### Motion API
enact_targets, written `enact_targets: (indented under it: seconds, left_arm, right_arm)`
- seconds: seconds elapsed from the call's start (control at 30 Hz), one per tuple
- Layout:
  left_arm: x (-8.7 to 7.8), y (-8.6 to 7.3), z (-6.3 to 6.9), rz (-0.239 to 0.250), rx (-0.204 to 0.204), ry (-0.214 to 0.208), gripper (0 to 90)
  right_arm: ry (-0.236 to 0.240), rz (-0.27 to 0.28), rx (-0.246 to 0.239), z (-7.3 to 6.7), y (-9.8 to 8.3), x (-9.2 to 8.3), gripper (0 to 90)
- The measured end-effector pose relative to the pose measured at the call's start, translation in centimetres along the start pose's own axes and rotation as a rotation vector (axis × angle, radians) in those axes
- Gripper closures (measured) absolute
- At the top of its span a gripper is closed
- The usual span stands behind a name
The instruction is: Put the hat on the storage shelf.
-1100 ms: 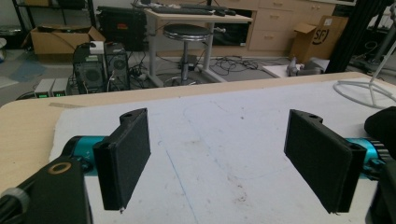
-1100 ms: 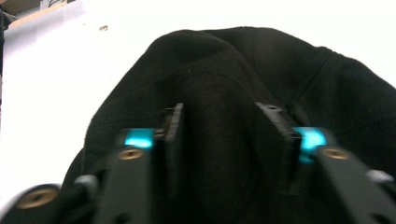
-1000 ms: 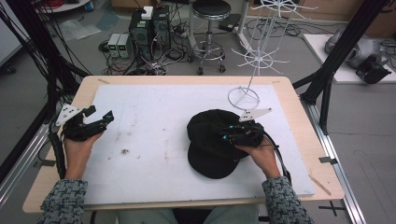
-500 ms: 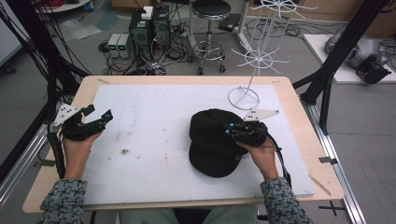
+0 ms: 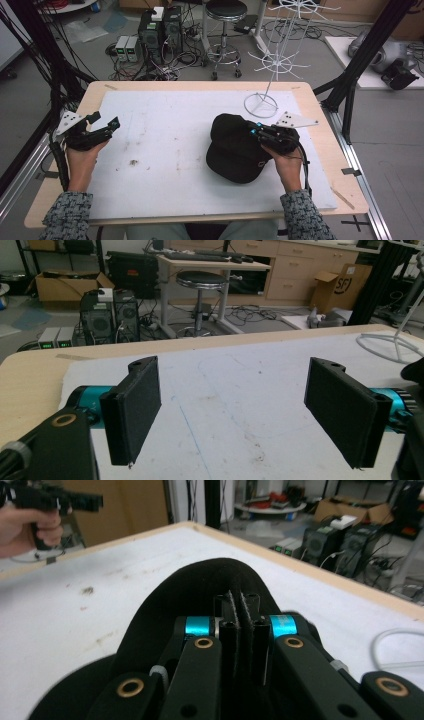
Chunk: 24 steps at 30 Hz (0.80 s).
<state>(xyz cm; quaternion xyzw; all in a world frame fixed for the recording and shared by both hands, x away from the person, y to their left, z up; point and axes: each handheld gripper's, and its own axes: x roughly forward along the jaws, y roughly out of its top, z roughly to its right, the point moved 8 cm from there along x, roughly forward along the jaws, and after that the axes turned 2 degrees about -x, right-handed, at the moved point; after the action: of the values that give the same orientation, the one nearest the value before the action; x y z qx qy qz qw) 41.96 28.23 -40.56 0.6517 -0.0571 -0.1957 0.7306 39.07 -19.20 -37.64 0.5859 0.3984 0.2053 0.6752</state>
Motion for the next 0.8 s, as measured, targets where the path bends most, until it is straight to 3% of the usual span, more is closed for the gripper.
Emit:
enact_targets:
  seconds: [0.47,0.8]
  left_arm:
    - [-0.2,0.3,0.0,0.014,-0.008,-0.004,22.8]
    - [-0.3,0.5,-0.1,0.022,-0.014,-0.004,22.8]
  right_arm:
    - [-0.096,0.138,0.035,1.7,2.3,-4.0,88.1]
    - [-0.157,0.207,0.019,2.2,4.3,-7.0,88.1]
